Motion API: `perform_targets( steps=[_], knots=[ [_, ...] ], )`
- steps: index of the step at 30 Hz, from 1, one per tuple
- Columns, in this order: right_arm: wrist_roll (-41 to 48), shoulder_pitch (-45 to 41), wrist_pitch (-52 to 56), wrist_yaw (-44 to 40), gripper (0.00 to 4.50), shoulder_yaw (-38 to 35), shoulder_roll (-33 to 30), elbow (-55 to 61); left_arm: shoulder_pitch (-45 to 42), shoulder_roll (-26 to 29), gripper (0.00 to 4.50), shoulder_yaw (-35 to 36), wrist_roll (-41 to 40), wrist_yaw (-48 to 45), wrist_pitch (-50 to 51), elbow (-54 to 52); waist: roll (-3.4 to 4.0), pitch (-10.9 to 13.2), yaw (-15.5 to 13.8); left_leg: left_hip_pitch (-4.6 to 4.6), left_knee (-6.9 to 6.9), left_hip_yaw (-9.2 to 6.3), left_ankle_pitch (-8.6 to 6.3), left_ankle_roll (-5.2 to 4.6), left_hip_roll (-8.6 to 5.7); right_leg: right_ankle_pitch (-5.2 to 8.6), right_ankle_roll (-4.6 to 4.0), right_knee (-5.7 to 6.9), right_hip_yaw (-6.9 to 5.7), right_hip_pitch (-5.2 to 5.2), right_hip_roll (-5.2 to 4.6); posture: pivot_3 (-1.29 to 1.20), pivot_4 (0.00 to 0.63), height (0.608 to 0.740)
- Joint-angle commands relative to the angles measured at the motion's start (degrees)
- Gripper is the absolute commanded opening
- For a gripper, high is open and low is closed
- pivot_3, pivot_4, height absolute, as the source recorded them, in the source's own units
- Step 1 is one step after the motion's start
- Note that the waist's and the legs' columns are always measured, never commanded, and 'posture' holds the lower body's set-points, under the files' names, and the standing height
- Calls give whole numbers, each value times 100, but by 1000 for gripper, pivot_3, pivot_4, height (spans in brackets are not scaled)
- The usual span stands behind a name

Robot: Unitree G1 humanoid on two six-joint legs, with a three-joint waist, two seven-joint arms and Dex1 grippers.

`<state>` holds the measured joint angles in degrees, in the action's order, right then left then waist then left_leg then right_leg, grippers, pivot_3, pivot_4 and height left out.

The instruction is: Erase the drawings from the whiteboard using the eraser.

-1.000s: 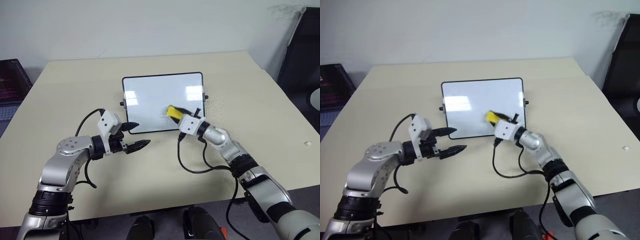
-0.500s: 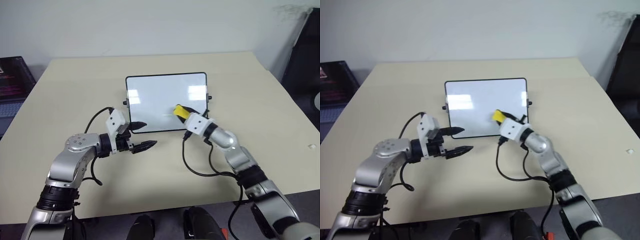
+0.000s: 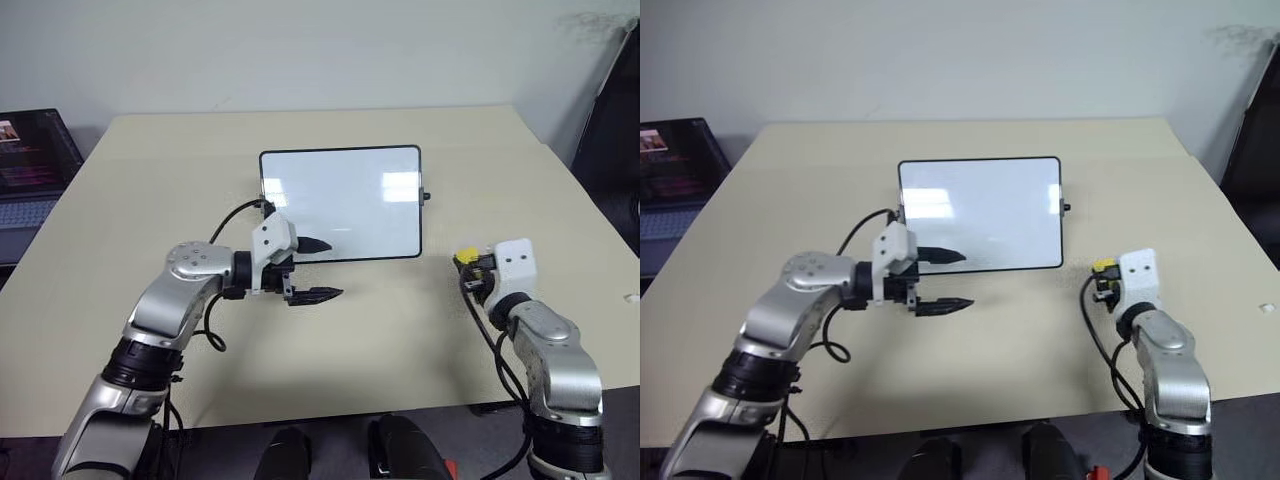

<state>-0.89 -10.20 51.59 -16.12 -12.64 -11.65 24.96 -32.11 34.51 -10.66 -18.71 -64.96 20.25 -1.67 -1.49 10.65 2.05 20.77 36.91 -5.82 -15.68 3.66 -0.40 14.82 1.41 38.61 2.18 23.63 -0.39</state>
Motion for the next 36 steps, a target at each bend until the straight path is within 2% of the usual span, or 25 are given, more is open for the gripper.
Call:
perform_targets(
  steps=[1,6,11,24,25,31,32,33,36],
  knots=[
    [158,-341,427,245,1175,-193,8,207,-366,-227,4500,-245,244,-152,-364,387,4,2,4,0,1,4,0,0,0,0,0,-1,2,0,0,0,150,740],
    [349,-686,653,206,1175,-42,-84,-36,-686,-651,4500,-433,435,-153,-551,880,5,2,26,1,1,18,0,-1,-1,0,2,-4,1,1,1,0,150,740],
    [497,-888,808,320,1175,-90,-104,-221,-792,-932,4500,-482,462,-154,-595,896,5,3,22,6,-1,8,-1,-2,-1,0,1,-5,4,2,-1,0,150,740],
    [667,-1126,639,681,1175,-277,-123,-731,-756,-907,4500,-449,568,-173,-635,721,5,3,30,4,-1,10,-1,-2,-2,0,2,-4,4,2,-1,0,150,740],
    [678,-1136,609,693,1893,-281,-134,-772,-733,-901,4500,-439,567,-159,-624,704,5,3,30,4,-1,10,-1,-2,-2,0,2,-4,4,2,-1,0,150,740],
    [765,-1227,384,710,3752,-286,-187,-1044,-598,-843,4500,-377,567,-68,-551,605,5,3,35,4,-1,10,-1,-2,-2,0,2,-3,6,2,-1,0,150,740],
    [766,-1241,312,713,4213,-278,-182,-1087,-560,-815,4500,-342,550,-34,-522,575,5,3,33,3,-1,11,-1,-2,-2,0,2,-3,6,2,-1,0,150,740],
    [766,-1248,215,707,4485,-264,-183,-1118,-528,-799,4500,-311,538,9,-500,549,5,3,32,4,-1,10,-1,-2,-2,0,2,-3,6,2,-1,0,150,740],
    [844,-1251,-217,608,4485,-206,-139,-958,-412,-772,4500,-129,474,237,-405,439,7,4,40,4,-1,10,-1,-2,-2,0,2,-3,8,2,-1,0,150,740]
  ],
)
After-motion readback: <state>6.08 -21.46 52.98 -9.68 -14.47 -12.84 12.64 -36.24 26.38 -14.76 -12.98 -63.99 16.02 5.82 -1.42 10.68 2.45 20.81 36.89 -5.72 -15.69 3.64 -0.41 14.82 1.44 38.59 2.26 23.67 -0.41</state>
